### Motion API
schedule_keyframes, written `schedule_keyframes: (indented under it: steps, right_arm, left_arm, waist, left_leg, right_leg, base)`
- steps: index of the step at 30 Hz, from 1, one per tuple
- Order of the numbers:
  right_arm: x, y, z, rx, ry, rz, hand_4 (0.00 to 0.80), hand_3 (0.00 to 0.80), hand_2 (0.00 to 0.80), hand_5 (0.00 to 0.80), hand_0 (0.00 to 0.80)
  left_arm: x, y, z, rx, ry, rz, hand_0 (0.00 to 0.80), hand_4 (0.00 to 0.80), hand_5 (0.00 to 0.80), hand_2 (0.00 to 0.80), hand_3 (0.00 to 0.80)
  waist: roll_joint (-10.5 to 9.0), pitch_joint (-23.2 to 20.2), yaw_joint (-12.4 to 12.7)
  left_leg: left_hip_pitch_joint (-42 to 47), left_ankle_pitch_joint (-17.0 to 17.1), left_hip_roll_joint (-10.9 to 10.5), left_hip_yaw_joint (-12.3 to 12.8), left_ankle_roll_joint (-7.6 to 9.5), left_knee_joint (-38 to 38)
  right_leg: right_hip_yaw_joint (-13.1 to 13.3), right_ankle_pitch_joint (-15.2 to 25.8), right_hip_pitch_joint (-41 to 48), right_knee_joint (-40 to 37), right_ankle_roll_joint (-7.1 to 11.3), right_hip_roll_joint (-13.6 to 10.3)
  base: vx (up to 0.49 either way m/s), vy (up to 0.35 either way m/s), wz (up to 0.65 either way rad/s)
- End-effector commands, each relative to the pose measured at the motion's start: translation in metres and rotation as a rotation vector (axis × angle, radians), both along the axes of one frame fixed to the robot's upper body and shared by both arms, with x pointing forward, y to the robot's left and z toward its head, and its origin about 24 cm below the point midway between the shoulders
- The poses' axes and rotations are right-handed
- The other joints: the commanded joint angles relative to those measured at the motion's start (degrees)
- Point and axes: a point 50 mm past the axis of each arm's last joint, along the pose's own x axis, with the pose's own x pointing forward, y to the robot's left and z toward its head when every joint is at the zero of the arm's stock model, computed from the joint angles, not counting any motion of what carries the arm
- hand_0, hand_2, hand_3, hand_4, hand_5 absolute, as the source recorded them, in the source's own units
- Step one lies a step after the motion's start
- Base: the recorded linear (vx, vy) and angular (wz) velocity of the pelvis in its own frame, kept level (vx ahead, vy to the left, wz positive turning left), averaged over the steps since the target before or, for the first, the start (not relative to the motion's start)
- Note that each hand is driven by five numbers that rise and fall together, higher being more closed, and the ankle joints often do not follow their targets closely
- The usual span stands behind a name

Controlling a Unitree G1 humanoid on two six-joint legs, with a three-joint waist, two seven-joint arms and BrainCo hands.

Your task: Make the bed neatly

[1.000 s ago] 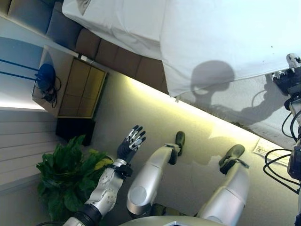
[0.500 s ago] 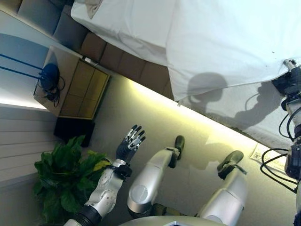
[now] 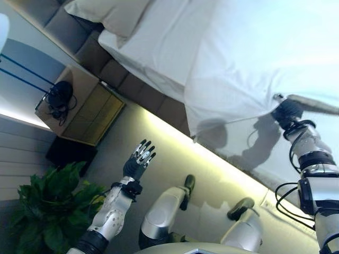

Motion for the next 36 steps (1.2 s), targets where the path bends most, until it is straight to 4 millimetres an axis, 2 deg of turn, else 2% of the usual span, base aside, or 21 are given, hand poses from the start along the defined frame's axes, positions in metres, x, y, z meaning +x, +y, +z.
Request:
schedule_keyframes:
  steps: [1, 5, 9, 13, 22, 27, 28, 36]
  right_arm:
    - [0.011, 0.035, 0.004, -0.014, -0.038, 0.142, 0.800, 0.800, 0.800, 0.800, 0.800]
    - [0.010, 0.066, -0.018, 0.040, 0.018, 0.231, 0.800, 0.800, 0.800, 0.800, 0.800]
    - [0.013, 0.104, -0.032, 0.009, 0.060, 0.335, 0.800, 0.800, 0.800, 0.800, 0.800]
    - [0.019, 0.135, -0.027, -0.014, 0.070, 0.432, 0.800, 0.800, 0.800, 0.800, 0.800]
    - [0.027, 0.185, -0.013, 0.020, 0.048, 0.600, 0.800, 0.800, 0.800, 0.800, 0.800]
    - [0.032, 0.193, -0.007, -0.022, 0.043, 0.578, 0.800, 0.800, 0.800, 0.800, 0.800]
    - [0.034, 0.193, -0.002, -0.008, 0.023, 0.563, 0.800, 0.800, 0.800, 0.800, 0.800]
    - [0.055, 0.185, 0.046, -0.022, -0.103, 0.438, 0.800, 0.800, 0.800, 0.800, 0.800]
  left_arm:
    - [-0.007, 0.011, 0.000, 0.077, 0.000, 0.004, 0.000, 0.000, 0.000, 0.000, 0.000]
    - [-0.016, 0.014, -0.011, 0.078, 0.074, 0.022, 0.000, 0.000, 0.000, 0.000, 0.000]
    - [-0.024, 0.011, -0.024, 0.091, 0.150, 0.027, 0.000, 0.000, 0.000, 0.000, 0.000]
    - [-0.029, 0.010, -0.030, 0.113, 0.183, 0.013, 0.000, 0.000, 0.000, 0.000, 0.000]
    - [-0.041, 0.024, -0.035, 0.146, 0.242, -0.002, 0.000, 0.000, 0.000, 0.000, 0.000]
    - [-0.048, 0.027, -0.038, 0.142, 0.257, -0.024, 0.000, 0.000, 0.000, 0.000, 0.000]
    - [-0.049, 0.028, -0.038, 0.144, 0.259, -0.028, 0.000, 0.000, 0.000, 0.000, 0.000]
    - [-0.041, 0.035, -0.029, 0.158, 0.250, -0.018, 0.000, 0.000, 0.000, 0.000, 0.000]
  waist:
    - [-2.91, -3.2, 3.5]
    - [-4.28, -5.5, 5.2]
    - [-5.66, -7.0, 7.1]
    - [-6.33, -7.5, 8.8]
    - [-6.21, -9.0, 13.0]
    - [-5.73, -9.2, 14.3]
    - [-5.69, -9.4, 14.5]
    - [-6.18, -10.4, 15.5]
  left_leg:
    - [1.0, 0.7, 3.7, -2.4, -2.14, 1.6]
    - [5.1, 0.2, 3.0, -3.7, -1.48, 0.0]
    - [8.0, 0.0, 2.2, -5.1, -1.24, -0.8]
    - [9.2, 0.2, 1.9, -6.5, -1.24, -0.9]
    - [7.9, 1.7, 1.2, -8.8, -1.98, 0.4]
    - [6.9, 2.4, 1.3, -9.3, -2.48, 1.5]
    - [7.3, 1.4, 1.9, -9.4, -3.05, 1.6]
    - [6.4, 2.3, 2.4, -9.6, -3.50, 1.4]
  right_leg:
    - [1.7, 17.1, 7.8, -10.5, 6.07, -4.6]
    - [-0.3, 17.5, 13.6, -11.7, 6.39, -4.8]
    - [-2.2, 18.1, 18.4, -13.3, 6.76, -4.8]
    - [-3.5, 18.1, 21.2, -13.6, 7.09, -5.2]
    - [-8.2, 18.0, 27.0, -14.5, 8.25, -5.7]
    - [-10.4, 17.6, 29.0, -15.9, 8.34, -5.4]
    - [-10.2, 16.4, 29.8, -16.0, 8.34, -4.6]
    - [-11.8, 16.8, 32.1, -17.4, 8.34, -3.6]
  base:
    - [0.192, 0.066, 0.35]
    - [0.185, 0.075, 0.42]
    - [0.173, 0.065, 0.30]
    - [0.112, 0.066, 0.29]
    - [0.076, 0.054, 0.24]
    - [0.023, 0.024, 0.15]
    - [0.052, -0.045, 0.10]
    - [-0.017, 0.006, 0.06]
